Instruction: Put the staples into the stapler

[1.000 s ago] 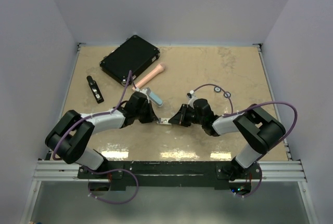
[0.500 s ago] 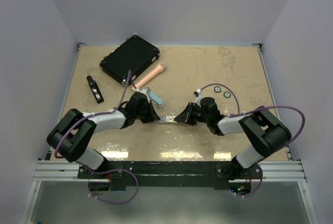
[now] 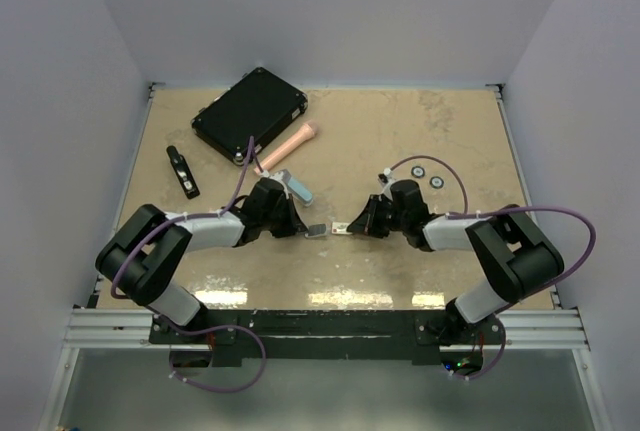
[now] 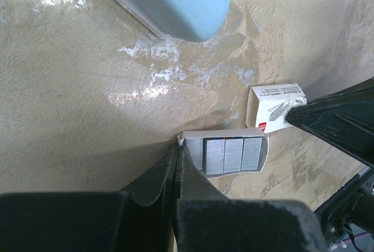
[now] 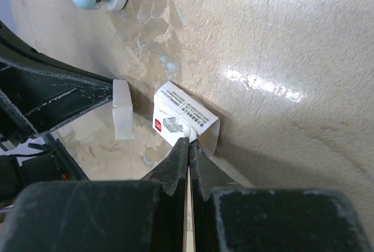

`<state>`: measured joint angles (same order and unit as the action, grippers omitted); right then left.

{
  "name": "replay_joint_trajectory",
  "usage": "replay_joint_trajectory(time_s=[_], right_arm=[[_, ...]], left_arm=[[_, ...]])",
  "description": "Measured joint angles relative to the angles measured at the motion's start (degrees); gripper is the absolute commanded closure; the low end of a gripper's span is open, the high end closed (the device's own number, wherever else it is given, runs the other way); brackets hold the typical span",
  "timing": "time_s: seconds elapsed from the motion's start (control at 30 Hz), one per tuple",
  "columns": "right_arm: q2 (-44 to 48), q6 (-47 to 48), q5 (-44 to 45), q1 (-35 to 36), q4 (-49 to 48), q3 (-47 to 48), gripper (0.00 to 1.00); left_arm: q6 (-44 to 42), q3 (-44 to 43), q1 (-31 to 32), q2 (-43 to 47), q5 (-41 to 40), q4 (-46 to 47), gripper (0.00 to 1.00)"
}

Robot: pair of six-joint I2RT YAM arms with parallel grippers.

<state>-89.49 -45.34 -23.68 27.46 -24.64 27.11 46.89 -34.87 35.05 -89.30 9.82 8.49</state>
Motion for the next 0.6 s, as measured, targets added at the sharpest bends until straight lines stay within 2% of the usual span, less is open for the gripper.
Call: replay_joint_trajectory(time_s=[0.33, 0.6], right_arm=[[1.97, 6.88, 3.3, -0.79, 11.04, 4.46, 0.98], [6.08, 9.86, 8.94, -3.98, 18.45, 5.7, 0.89]], left_arm=[[-1.55, -1.55, 1.99, -0.09, -2.34, -2.08, 1.0], [-3.02, -5.64, 5.77, -0.26, -4.59, -6.01, 0.98]])
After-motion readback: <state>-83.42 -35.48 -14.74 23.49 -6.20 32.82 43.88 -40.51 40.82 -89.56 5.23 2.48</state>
